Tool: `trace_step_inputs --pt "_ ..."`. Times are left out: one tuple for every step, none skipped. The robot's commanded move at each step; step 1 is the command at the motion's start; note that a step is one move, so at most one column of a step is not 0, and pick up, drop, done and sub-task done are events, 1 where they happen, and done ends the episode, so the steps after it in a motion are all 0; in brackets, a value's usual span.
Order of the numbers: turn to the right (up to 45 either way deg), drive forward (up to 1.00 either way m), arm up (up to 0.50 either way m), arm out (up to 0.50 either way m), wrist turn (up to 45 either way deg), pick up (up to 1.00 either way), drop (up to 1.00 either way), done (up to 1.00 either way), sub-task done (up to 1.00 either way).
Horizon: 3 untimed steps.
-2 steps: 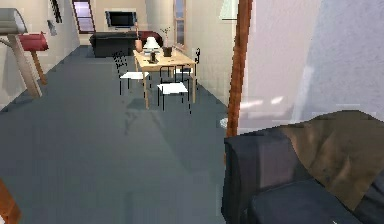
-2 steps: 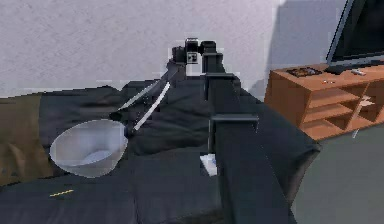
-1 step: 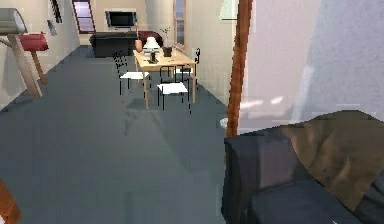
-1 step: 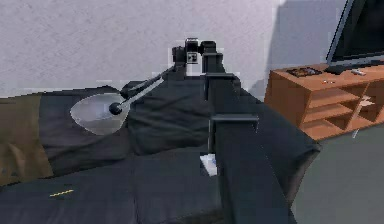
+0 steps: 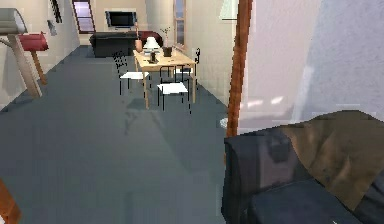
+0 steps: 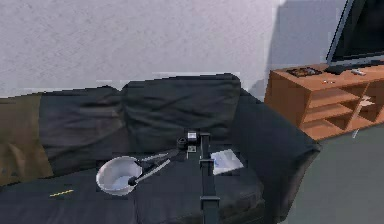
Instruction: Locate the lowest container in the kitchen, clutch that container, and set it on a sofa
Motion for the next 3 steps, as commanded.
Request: trace_step_inputs --pt "0.0 0.0 -0.32 0.0 0.0 0.0 0.0 0.0 0.0" --pt "0.0 0.0 0.0 0.0 0.0 0.0 1.0 0.0 0.0" --pt "0.0 0.0 0.1 0.0 0.0 0.0 0.0 0.0 0.0"
